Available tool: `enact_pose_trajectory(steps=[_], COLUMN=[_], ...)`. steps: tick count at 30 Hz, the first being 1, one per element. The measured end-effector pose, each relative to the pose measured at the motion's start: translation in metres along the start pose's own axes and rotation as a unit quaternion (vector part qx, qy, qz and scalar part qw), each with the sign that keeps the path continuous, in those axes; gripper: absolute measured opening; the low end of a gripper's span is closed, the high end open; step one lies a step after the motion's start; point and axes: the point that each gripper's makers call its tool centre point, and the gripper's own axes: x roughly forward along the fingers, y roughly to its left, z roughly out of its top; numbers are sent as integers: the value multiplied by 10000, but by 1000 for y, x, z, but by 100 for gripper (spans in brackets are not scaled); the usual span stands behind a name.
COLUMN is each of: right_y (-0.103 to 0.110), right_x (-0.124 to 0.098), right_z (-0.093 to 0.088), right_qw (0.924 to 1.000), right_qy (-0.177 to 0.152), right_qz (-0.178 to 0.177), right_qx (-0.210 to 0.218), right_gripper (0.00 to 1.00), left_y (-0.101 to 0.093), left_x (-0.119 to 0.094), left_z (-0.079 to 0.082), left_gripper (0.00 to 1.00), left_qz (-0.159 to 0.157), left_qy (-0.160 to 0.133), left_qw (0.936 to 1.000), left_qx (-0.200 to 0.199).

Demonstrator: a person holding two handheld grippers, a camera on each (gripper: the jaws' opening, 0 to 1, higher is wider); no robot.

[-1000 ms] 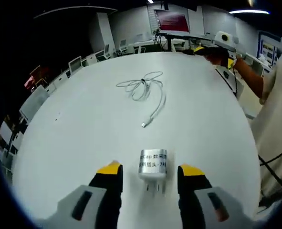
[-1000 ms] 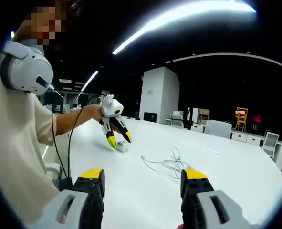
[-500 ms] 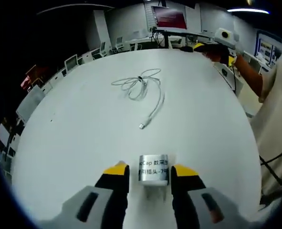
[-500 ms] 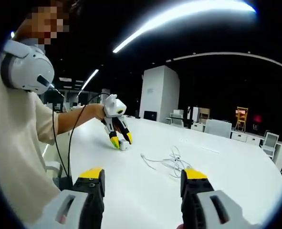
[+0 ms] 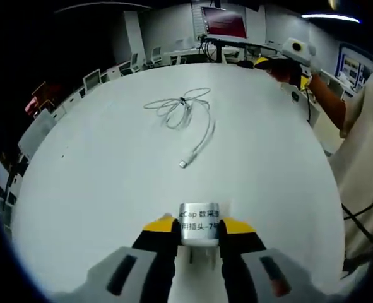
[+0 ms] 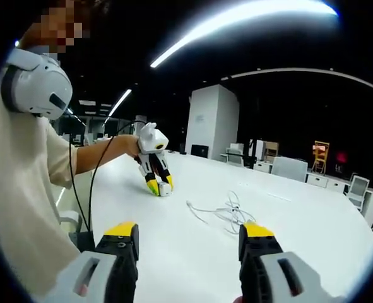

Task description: Plug the desk Type‑C cable into the charger adapter.

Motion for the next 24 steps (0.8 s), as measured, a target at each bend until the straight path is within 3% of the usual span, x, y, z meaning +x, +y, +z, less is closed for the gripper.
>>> enact_pose_trajectory(steps=[13,24], right_y=[4,5], right_x=[3,1], right_z=[1,0], right_qw=[10000,10000], right_qy=[-18,-5], right_qz=[-25,-26], right_qx=[-2,-1], right_gripper=[64,64], left_y=[-2,-2], left_x=[0,-4], left_z=[2,7], left_gripper=[26,26], left_qz=[-121,20], left_qy=[-109,-128], left_qw=[9999,9996], left_qx=[20,254])
